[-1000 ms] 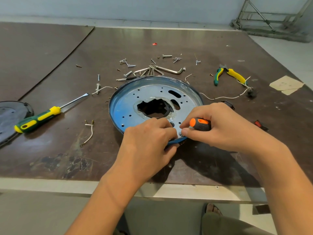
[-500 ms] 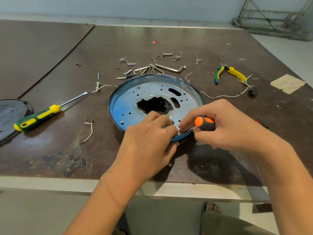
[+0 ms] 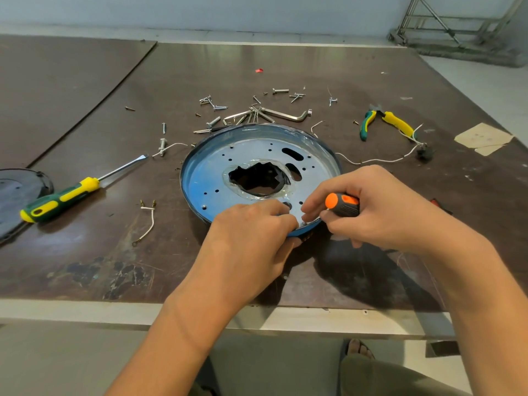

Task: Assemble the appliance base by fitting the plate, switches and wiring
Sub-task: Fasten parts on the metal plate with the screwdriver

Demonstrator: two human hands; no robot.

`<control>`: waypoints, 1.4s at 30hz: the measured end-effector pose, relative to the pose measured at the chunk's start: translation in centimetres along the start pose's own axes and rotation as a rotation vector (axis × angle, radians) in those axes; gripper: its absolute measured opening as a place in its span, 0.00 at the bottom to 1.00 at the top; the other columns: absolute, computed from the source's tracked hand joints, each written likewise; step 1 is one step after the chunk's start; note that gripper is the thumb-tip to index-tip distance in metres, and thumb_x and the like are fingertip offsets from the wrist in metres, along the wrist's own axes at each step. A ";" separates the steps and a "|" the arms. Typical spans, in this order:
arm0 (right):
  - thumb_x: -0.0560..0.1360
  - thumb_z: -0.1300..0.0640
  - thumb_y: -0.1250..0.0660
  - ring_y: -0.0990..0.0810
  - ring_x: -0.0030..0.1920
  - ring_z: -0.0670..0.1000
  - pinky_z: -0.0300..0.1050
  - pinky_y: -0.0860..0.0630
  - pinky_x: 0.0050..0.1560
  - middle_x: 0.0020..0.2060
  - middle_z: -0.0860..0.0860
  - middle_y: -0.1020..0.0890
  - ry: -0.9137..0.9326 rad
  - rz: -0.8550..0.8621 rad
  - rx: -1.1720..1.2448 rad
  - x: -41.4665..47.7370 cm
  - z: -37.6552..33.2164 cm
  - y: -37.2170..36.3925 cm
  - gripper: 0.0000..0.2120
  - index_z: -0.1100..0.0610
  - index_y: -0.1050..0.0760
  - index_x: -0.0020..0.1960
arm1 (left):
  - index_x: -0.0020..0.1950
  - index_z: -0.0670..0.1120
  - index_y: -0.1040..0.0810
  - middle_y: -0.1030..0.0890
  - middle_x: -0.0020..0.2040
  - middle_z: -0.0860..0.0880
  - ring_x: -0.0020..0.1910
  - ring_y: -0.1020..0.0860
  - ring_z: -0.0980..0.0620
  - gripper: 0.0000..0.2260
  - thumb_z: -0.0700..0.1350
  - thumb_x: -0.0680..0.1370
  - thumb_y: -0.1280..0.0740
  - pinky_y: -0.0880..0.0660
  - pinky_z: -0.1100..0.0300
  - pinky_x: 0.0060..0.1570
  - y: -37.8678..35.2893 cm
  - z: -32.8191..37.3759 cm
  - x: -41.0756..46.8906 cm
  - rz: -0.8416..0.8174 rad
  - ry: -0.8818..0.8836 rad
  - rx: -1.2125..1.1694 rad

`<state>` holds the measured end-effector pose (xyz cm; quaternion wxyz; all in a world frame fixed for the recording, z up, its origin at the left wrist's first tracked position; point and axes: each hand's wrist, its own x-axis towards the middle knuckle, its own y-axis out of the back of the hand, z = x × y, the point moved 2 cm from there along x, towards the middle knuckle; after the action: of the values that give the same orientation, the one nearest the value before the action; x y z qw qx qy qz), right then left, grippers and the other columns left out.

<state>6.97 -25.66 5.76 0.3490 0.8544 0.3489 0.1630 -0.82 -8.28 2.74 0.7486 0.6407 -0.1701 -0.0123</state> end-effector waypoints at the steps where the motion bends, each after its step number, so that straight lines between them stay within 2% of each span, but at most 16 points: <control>1: 0.73 0.66 0.31 0.16 0.33 0.42 0.33 0.23 0.30 0.42 0.41 0.14 0.008 -0.018 -0.009 0.0 0.0 0.0 0.13 0.50 0.16 0.51 | 0.61 0.58 0.22 0.23 0.61 0.59 0.56 0.21 0.55 0.15 0.59 0.81 0.43 0.24 0.57 0.48 0.0 -0.1 -0.1 0.006 -0.006 -0.001; 4: 0.72 0.64 0.27 0.18 0.33 0.40 0.30 0.25 0.32 0.39 0.41 0.15 0.036 -0.026 -0.053 0.1 -0.1 0.0 0.12 0.49 0.16 0.50 | 0.63 0.59 0.24 0.24 0.61 0.60 0.56 0.22 0.57 0.16 0.60 0.82 0.47 0.25 0.58 0.48 0.2 -0.2 -0.1 0.020 -0.019 -0.008; 6: 0.71 0.65 0.25 0.18 0.39 0.38 0.31 0.24 0.38 0.40 0.40 0.15 0.069 0.033 -0.134 0.2 -0.1 0.0 0.14 0.48 0.16 0.50 | 0.60 0.58 0.23 0.23 0.60 0.60 0.52 0.21 0.56 0.16 0.60 0.82 0.47 0.24 0.57 0.45 0.7 -0.2 -0.1 0.033 -0.013 -0.021; 8: 0.70 0.65 0.24 0.16 0.45 0.41 0.41 0.21 0.47 0.43 0.42 0.14 0.084 0.078 -0.150 0.4 -0.2 0.1 0.15 0.48 0.16 0.50 | 0.58 0.57 0.22 0.22 0.60 0.61 0.51 0.20 0.55 0.15 0.59 0.81 0.45 0.24 0.56 0.42 1.0 -0.3 0.0 0.040 -0.004 -0.044; 10: 0.70 0.65 0.24 0.16 0.47 0.43 0.47 0.20 0.50 0.44 0.43 0.14 0.089 0.076 -0.146 0.3 -0.2 0.0 0.15 0.48 0.16 0.51 | 0.57 0.57 0.21 0.22 0.61 0.61 0.50 0.20 0.54 0.14 0.58 0.81 0.43 0.25 0.57 0.41 0.9 -0.3 0.1 0.030 -0.007 -0.040; 12: 0.70 0.64 0.24 0.15 0.46 0.44 0.50 0.19 0.49 0.44 0.44 0.14 0.087 0.064 -0.165 0.3 -0.1 -0.1 0.16 0.47 0.16 0.51 | 0.58 0.56 0.21 0.21 0.60 0.60 0.49 0.19 0.53 0.13 0.57 0.81 0.42 0.26 0.59 0.41 0.7 -0.2 0.1 0.016 -0.018 -0.034; 15: 0.70 0.64 0.23 0.15 0.45 0.45 0.51 0.19 0.48 0.44 0.45 0.14 0.110 0.076 -0.179 0.4 0.0 -0.2 0.15 0.48 0.16 0.52 | 0.59 0.55 0.21 0.21 0.60 0.59 0.50 0.20 0.53 0.13 0.56 0.81 0.41 0.24 0.57 0.44 0.6 -0.2 0.1 0.002 -0.027 -0.014; 22: 0.70 0.63 0.23 0.17 0.38 0.46 0.39 0.23 0.41 0.37 0.46 0.15 0.187 0.105 -0.248 0.3 -0.2 -0.1 0.14 0.47 0.15 0.50 | 0.61 0.56 0.20 0.20 0.59 0.59 0.49 0.19 0.52 0.11 0.54 0.81 0.37 0.25 0.58 0.41 0.6 -0.4 0.0 0.026 -0.017 -0.018; 30: 0.70 0.61 0.24 0.19 0.36 0.43 0.40 0.21 0.38 0.36 0.45 0.15 0.151 0.053 -0.319 0.1 -0.2 -0.1 0.13 0.48 0.14 0.51 | 0.62 0.57 0.21 0.21 0.62 0.60 0.49 0.19 0.51 0.12 0.54 0.80 0.38 0.27 0.58 0.43 0.3 0.0 0.1 0.023 -0.043 0.020; 33: 0.70 0.61 0.23 0.20 0.36 0.41 0.37 0.24 0.36 0.35 0.43 0.16 0.146 0.033 -0.335 -0.1 -0.4 0.2 0.12 0.48 0.14 0.51 | 0.62 0.57 0.21 0.22 0.62 0.60 0.49 0.19 0.50 0.12 0.54 0.80 0.38 0.24 0.56 0.43 0.2 0.3 0.1 0.008 -0.048 0.003; 36: 0.71 0.61 0.24 0.21 0.34 0.42 0.42 0.23 0.35 0.32 0.43 0.18 0.132 0.041 -0.351 -0.1 -0.6 0.0 0.12 0.47 0.14 0.51 | 0.60 0.57 0.20 0.22 0.61 0.61 0.50 0.19 0.52 0.12 0.53 0.79 0.37 0.23 0.53 0.40 0.3 0.3 0.1 0.009 -0.028 -0.031; 38: 0.72 0.61 0.26 0.21 0.36 0.40 0.46 0.22 0.35 0.30 0.42 0.20 0.117 0.050 -0.338 -0.1 -0.7 -0.2 0.12 0.47 0.14 0.51 | 0.60 0.58 0.20 0.23 0.62 0.63 0.51 0.19 0.54 0.12 0.53 0.79 0.38 0.23 0.53 0.39 0.3 0.0 0.1 0.012 -0.003 -0.013; 40: 0.72 0.61 0.27 0.21 0.38 0.39 0.49 0.21 0.36 0.31 0.43 0.19 0.108 0.046 -0.338 0.0 -0.8 -0.4 0.12 0.47 0.15 0.51 | 0.61 0.59 0.21 0.24 0.63 0.63 0.52 0.20 0.54 0.13 0.53 0.79 0.39 0.23 0.53 0.40 0.1 -0.1 0.1 0.015 0.005 0.005; 42: 0.73 0.61 0.27 0.21 0.39 0.44 0.51 0.21 0.38 0.33 0.47 0.17 0.108 0.044 -0.342 0.1 -0.8 -0.5 0.12 0.47 0.15 0.52 | 0.62 0.58 0.21 0.23 0.63 0.63 0.52 0.20 0.54 0.13 0.54 0.80 0.40 0.22 0.53 0.40 0.1 -0.1 0.1 0.016 0.007 -0.010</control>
<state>6.38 -24.95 5.96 0.4662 0.7800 0.3154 0.2734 -0.71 -8.17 2.79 0.7525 0.6355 -0.1725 -0.0049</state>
